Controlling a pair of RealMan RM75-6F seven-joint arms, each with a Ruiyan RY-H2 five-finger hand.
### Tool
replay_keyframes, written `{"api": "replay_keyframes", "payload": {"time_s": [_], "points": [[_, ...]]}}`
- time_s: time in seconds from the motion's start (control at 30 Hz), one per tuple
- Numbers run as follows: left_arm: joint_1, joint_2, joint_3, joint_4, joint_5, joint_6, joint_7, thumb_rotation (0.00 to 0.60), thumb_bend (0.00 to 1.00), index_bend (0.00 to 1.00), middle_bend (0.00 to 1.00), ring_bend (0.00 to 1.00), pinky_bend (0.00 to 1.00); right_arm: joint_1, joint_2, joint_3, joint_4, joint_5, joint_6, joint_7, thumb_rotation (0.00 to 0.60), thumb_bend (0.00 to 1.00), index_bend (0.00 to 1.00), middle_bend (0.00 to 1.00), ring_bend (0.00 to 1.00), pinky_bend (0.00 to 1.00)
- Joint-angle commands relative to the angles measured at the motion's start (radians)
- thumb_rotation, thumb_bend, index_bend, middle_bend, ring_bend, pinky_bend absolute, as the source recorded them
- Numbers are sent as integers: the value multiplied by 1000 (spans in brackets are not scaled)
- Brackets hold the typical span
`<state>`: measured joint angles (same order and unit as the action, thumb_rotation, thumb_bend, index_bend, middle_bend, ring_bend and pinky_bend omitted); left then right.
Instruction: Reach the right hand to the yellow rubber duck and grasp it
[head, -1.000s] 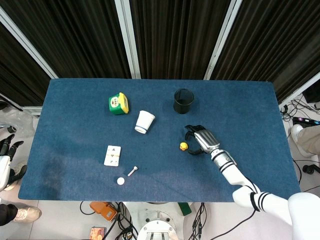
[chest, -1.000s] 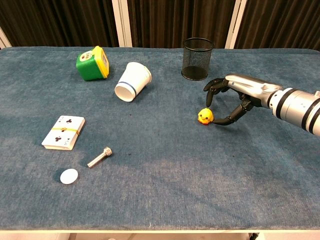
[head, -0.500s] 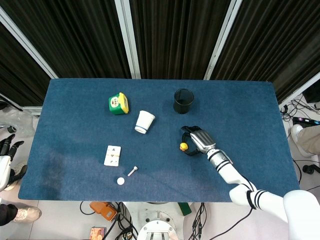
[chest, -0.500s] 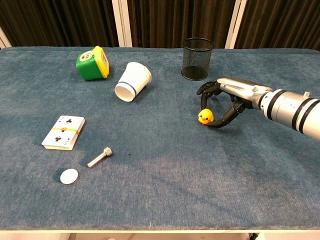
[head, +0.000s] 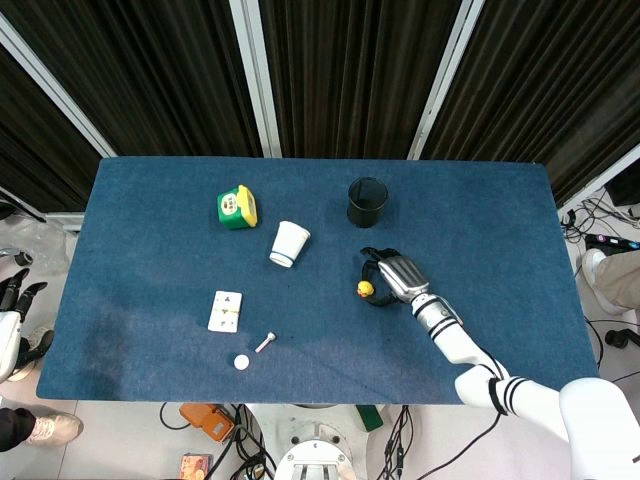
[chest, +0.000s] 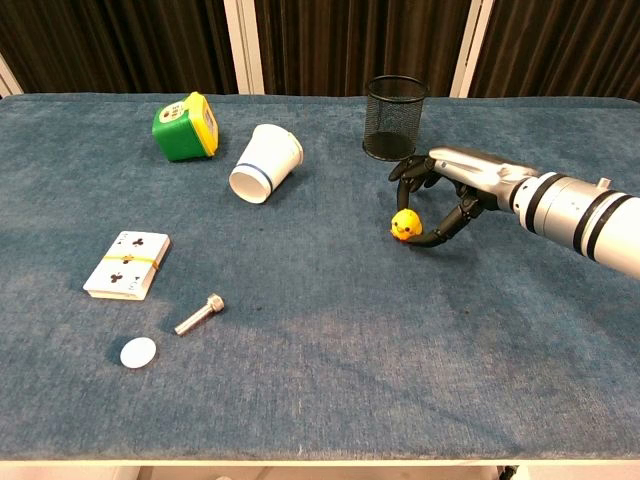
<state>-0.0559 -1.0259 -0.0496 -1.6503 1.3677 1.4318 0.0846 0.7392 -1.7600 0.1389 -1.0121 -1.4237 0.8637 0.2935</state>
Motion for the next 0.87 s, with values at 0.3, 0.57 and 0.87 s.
{"api": "replay_keyframes", "payload": {"time_s": [0.3,0.57,0.87], "points": [[0,1,1,-4,-5,-3,2,600,301,168,5,56,189,-48,115,28,-140,-63,197,64,600,531,690,239,295,239],[1,3,3,-9,-6,-4,8,600,302,168,5,56,189,-71,285,85,-348,-72,293,23,600,531,690,241,295,239],[4,3,-1,-8,-6,6,1,600,302,168,5,56,189,-56,410,137,-480,-5,254,-65,600,530,690,241,295,243]]}}
